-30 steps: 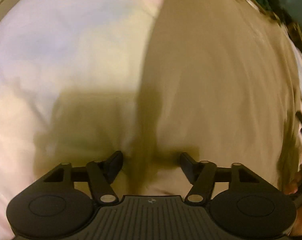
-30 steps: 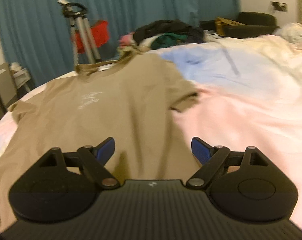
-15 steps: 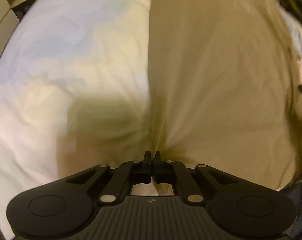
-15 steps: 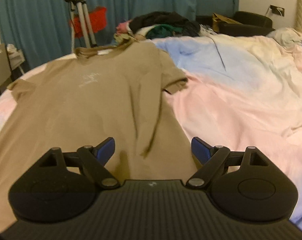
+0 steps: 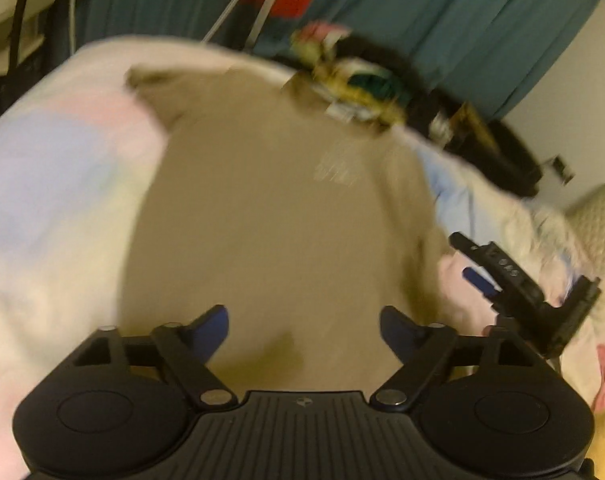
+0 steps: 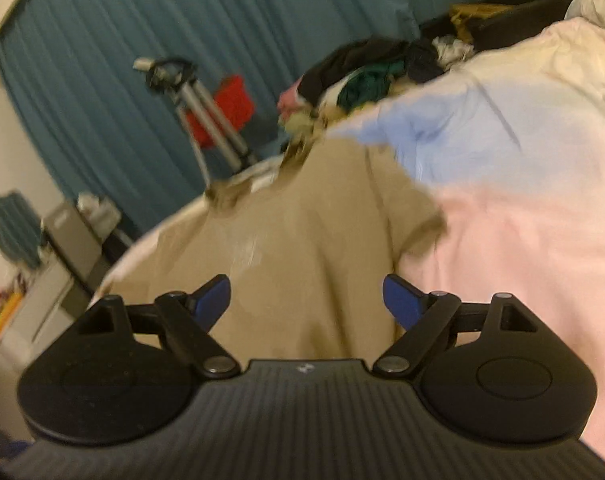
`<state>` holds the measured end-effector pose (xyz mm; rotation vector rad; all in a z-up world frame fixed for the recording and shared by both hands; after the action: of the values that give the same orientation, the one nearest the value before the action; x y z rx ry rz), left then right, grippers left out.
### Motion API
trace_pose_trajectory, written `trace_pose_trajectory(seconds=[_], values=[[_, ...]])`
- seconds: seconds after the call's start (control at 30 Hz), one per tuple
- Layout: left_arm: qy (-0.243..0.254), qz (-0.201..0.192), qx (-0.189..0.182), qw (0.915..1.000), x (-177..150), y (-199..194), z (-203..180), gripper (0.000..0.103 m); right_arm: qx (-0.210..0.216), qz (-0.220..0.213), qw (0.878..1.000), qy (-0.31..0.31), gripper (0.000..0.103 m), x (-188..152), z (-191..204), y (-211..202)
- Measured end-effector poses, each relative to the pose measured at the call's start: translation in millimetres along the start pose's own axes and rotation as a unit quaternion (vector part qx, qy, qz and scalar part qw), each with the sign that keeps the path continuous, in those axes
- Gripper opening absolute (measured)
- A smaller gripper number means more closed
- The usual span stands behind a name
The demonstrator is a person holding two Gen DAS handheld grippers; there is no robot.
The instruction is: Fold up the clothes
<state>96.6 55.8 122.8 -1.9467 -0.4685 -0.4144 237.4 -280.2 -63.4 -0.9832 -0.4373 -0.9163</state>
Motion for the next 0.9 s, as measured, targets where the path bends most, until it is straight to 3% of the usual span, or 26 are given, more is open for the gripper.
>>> trace_pose_trajectory(seconds=[0.1, 0.17, 0.3, 0.37, 0.47, 0.53, 0.6, 0.63, 0.7, 0.73, 0.77, 0.9], values=[[-0.016, -0.025, -0.033, 0.9990, -20, 32, -24, 0.088, -0.023, -0.011, 1.000, 0.011, 0.085, 27, -22, 23], [-0.021, -0.051, -0.042, 0.9976, -11, 88, -40, 0.088, -0.040, 0.003, 0.999, 0.004, 0.085, 39, -35, 43], [-0.014, -0.062, -0.013, 0.9979, -5, 137, -12, 0.087, -0.062, 0.026, 0.997, -0.024, 0.085, 47, -54, 84], [-0.014, -0.057, -0.003, 0.9983, 12, 165, 5, 0.086, -0.068, 0.039, 0.997, -0.019, 0.085, 42, -62, 101], [-0.036, -0.060, -0.024, 0.9973, 20, 169, 24, 0.086, -0.084, 0.017, 0.996, -0.033, 0.074, 38, -51, 112], [-0.036, -0.072, -0.023, 0.9965, 23, 165, 32, 0.086, -0.123, 0.005, 0.990, -0.071, 0.058, 29, -29, 118], [-0.019, -0.091, -0.002, 0.9956, 30, 175, 39, 0.086, -0.165, -0.005, 0.976, -0.143, 0.046, 18, -5, 125], [-0.013, -0.094, 0.004, 0.9955, 29, 176, 40, 0.086, -0.185, -0.013, 0.966, -0.179, 0.034, 13, 6, 128], [-0.018, -0.079, -0.015, 0.9966, 30, 185, 46, 0.086, -0.226, -0.029, 0.941, -0.249, 0.017, 2, 28, 133], [-0.021, -0.072, -0.024, 0.9969, 30, 190, 49, 0.086, -0.242, -0.038, 0.928, -0.280, 0.015, -3, 38, 134], [-0.025, -0.067, -0.032, 0.9969, 31, 193, 53, 0.085, -0.242, -0.049, 0.923, -0.295, 0.013, -6, 46, 132], [-0.030, -0.061, -0.057, 0.9960, 29, 197, 55, 0.081, -0.200, -0.061, 0.900, -0.384, 0.012, -26, 80, 135]])
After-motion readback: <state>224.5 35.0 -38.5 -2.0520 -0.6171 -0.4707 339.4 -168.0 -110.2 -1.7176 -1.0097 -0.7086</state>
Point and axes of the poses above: each gripper's, at about its wrist camera, not at the fingertips, and y roughly the way its jaws point, z to its left, x to its top, the point moved 1 cm from there along y, roughly the way its jaws point, and after that the axes turned 7 degrees about z, right-handed, at the moved point
